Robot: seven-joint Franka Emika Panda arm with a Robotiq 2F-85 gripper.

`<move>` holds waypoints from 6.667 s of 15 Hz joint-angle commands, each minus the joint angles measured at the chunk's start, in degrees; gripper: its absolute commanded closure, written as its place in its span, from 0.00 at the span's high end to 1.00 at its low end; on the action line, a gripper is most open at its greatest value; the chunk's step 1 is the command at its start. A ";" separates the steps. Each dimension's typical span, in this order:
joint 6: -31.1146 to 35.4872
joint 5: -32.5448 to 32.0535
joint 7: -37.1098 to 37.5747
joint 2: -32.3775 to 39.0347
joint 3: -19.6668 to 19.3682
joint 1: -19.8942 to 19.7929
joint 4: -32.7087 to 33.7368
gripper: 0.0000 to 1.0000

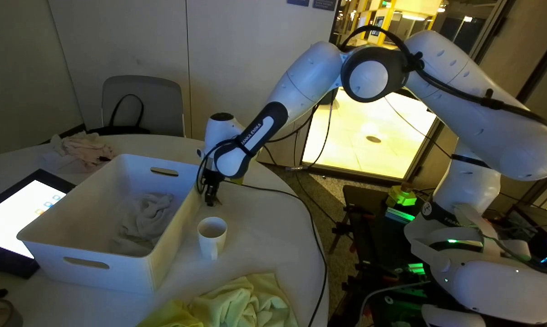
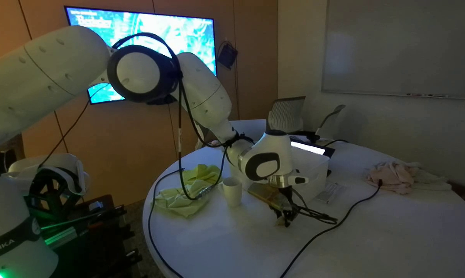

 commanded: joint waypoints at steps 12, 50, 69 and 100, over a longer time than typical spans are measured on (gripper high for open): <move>-5.35 -5.98 5.22 -9.71 -6.78 3.44 -11.29 0.10; -11.41 -9.67 20.49 -26.39 2.44 18.51 -22.68 0.10; -12.31 -10.26 21.00 -23.15 0.52 18.90 -17.63 0.13; -12.91 0.67 15.38 -34.70 7.11 14.96 -42.29 1.00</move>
